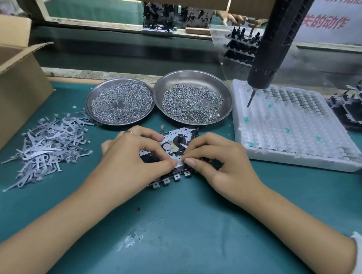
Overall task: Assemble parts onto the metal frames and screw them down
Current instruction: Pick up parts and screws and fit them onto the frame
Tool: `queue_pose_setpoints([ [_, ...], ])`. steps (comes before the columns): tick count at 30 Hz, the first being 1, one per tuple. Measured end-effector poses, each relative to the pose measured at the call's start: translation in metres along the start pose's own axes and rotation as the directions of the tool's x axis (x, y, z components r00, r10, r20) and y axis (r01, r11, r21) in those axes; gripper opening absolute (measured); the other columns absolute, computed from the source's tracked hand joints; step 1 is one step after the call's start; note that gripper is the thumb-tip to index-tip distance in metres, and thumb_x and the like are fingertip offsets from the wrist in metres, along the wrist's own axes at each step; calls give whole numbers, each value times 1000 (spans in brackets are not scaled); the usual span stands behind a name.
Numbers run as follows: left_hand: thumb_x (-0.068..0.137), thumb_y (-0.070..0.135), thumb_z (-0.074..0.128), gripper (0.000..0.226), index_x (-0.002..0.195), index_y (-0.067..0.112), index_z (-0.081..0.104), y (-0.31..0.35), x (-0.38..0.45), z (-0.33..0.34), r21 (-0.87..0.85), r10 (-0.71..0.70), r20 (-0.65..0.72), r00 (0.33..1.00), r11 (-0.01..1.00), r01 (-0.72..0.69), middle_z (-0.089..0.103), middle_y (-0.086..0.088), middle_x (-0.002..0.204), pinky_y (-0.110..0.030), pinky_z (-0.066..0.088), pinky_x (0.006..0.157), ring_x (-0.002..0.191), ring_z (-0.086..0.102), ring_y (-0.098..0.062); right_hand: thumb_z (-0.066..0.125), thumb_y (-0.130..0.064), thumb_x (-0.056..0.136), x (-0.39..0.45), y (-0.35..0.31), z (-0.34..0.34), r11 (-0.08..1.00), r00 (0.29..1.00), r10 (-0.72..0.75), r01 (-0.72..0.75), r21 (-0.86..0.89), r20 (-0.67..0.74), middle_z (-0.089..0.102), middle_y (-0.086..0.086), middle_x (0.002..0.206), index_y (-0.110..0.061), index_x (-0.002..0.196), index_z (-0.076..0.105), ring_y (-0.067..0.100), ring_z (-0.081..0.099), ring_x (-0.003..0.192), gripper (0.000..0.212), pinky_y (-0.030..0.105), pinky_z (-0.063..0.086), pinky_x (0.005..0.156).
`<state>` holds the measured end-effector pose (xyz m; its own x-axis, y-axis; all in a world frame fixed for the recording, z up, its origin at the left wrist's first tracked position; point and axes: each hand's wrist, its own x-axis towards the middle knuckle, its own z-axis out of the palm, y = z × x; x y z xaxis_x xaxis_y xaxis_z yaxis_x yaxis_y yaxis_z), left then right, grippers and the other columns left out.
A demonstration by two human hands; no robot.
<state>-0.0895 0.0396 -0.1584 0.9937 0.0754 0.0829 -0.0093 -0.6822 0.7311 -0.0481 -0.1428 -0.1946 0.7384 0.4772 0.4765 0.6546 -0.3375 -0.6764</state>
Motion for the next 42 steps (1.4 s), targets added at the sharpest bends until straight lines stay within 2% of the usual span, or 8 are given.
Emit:
queue_pose_setpoints([
  [7,61,60,64,12,61,48,67,-4,2,-3,41,66,23,998,997,-67,55,29,100,-37,28,105,102,50,5,63,-10,83,1,-3,-2,984,994,109,-106,146,-18,64,4,87,0,84,73,5,58,75,14,22,44,72],
  [11,79,38,67,3,78,38,70,-10,13,-10,-38,126,-195,973,990,-135,63,16,96,-14,39,85,86,58,-1,64,-9,84,1,-2,-1,986,993,111,-107,124,-28,63,1,86,0,86,73,-2,56,75,13,15,40,73],
  [14,89,25,63,17,102,19,71,-22,37,-23,201,165,-354,921,975,-98,63,-6,103,-26,38,84,96,55,-23,66,-10,81,1,-3,0,993,995,90,-87,82,-35,64,1,87,-2,87,74,0,57,80,12,12,40,75],
  [17,90,29,61,36,123,16,62,-37,63,-31,390,60,-254,965,920,46,60,-13,117,-37,37,94,107,51,-35,74,-19,74,0,-7,-1,1000,1000,22,-22,5,0,64,3,94,-7,96,74,14,59,91,24,17,42,86],
  [23,87,21,67,24,110,12,71,-39,83,-28,376,-57,-198,979,918,130,70,-13,98,-28,42,81,98,61,-29,83,-31,69,1,-5,0,987,994,-2,20,-158,113,52,-3,113,-14,125,61,16,48,109,62,16,34,99],
  [32,90,21,64,12,98,16,71,-42,85,-27,377,-79,-234,969,911,165,70,-9,95,-39,49,87,97,61,-31,69,-51,76,-1,-11,1,962,994,-66,88,-258,92,56,3,108,-13,126,59,18,56,101,63,37,48,87],
  [38,91,29,61,14,96,20,71,-41,80,-25,430,-33,-268,963,890,150,69,-9,96,-40,50,81,94,61,-32,60,-21,90,8,-8,-3,986,979,-41,7,-166,-201,60,3,98,-6,105,70,12,57,94,23,21,45,85],
  [42,93,31,58,17,96,17,68,-43,79,-24,468,16,-271,963,876,117,67,-9,97,-38,47,77,96,60,-32,58,-2,89,44,2,-25,946,973,78,-140,-291,-215,64,7,101,-5,105,69,18,59,93,20,18,41,84],
])
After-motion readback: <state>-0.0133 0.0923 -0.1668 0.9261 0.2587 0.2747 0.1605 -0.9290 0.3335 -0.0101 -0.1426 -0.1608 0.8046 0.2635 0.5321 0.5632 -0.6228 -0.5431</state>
